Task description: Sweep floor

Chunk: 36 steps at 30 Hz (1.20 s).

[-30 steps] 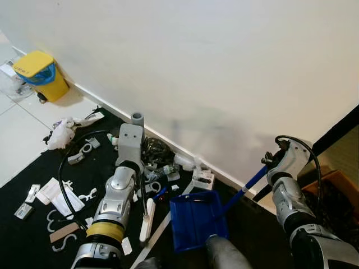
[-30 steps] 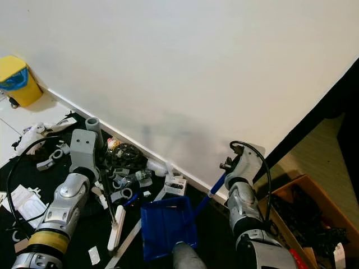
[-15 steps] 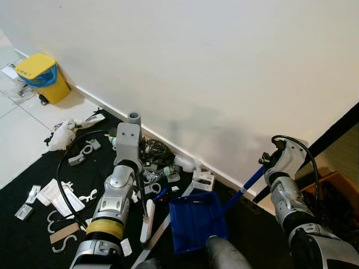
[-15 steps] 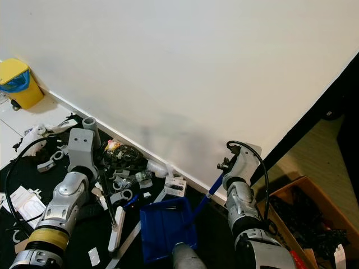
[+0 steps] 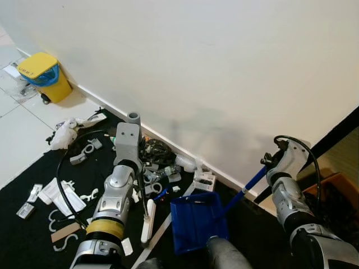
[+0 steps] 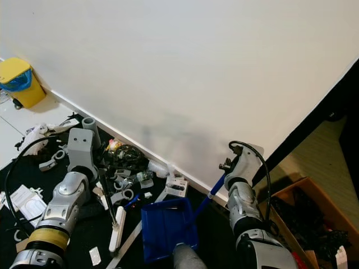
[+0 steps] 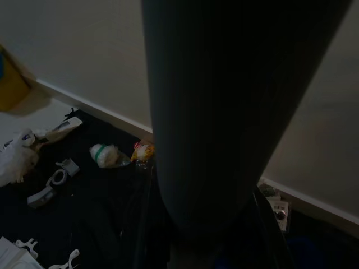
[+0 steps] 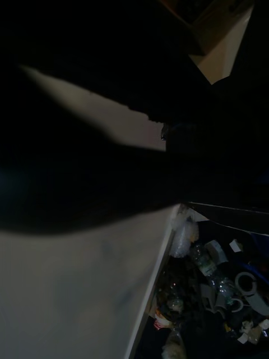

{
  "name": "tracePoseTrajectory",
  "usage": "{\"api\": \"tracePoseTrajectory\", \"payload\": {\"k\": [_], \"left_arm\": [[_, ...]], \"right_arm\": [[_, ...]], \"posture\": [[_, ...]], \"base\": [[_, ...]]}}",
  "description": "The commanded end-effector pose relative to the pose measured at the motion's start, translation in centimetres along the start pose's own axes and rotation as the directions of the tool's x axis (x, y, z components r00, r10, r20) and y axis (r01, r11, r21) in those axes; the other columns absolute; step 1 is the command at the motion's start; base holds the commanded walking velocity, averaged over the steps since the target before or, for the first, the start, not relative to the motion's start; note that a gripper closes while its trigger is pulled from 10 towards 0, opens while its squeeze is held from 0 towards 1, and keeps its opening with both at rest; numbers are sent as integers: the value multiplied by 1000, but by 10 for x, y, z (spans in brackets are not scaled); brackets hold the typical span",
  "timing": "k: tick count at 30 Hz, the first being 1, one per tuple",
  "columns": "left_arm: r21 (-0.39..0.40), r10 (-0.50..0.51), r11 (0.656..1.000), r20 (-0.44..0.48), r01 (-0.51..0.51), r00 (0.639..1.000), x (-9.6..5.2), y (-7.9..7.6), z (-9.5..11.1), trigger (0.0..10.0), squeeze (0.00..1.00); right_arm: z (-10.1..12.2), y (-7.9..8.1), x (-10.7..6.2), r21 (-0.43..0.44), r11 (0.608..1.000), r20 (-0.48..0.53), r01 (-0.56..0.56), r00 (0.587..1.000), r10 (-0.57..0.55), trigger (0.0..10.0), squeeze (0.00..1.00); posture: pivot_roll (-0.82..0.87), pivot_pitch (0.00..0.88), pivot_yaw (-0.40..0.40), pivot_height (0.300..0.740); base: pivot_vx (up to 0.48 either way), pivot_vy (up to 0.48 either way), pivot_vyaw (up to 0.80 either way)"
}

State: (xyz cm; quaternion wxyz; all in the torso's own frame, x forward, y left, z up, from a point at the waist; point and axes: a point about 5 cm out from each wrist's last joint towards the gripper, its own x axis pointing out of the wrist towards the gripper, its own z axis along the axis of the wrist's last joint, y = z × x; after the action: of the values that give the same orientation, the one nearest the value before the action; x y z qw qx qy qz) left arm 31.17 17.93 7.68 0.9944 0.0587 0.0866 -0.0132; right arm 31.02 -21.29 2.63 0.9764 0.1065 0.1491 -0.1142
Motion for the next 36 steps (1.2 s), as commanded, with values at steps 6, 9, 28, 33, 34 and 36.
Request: {"api": "tracePoseTrajectory", "payload": {"k": [6,9,28,33,34,36], "left_arm": [[25,31,999,-5,-30,1000,-3,11,-2,10000,0],[29,21,999,-10,-21,1000,-4,11,-4,10000,0],[80,-4,997,-17,5,1000,6,4,5,10000,0],[38,-2,999,-13,2,1000,6,3,4,10000,0],[46,-2,999,-11,3,1000,6,4,5,10000,0],[98,-33,995,29,30,999,4,4,14,10000,0]], "right_arm": [[-12,4,-3,20,1000,-51,-7,999,8,10000,0],[-12,3,-3,18,1000,-51,-7,999,8,10000,0],[-14,-7,-5,34,999,-57,33,998,-31,10000,0],[-14,-8,-5,34,999,-57,33,998,-31,10000,0],[-14,-8,-5,35,999,-56,34,998,-31,10000,0],[-13,-7,-5,35,999,-50,26,998,-24,10000,0]], "posture": [[47,90,-23,740],[44,76,-18,740],[43,78,-6,740],[43,79,-11,740],[42,80,-11,740],[44,82,-19,740]], "base": [[0,257,0],[0,0,0],[0,-206,0],[0,0,0],[0,0,0],[0,0,0]]}}
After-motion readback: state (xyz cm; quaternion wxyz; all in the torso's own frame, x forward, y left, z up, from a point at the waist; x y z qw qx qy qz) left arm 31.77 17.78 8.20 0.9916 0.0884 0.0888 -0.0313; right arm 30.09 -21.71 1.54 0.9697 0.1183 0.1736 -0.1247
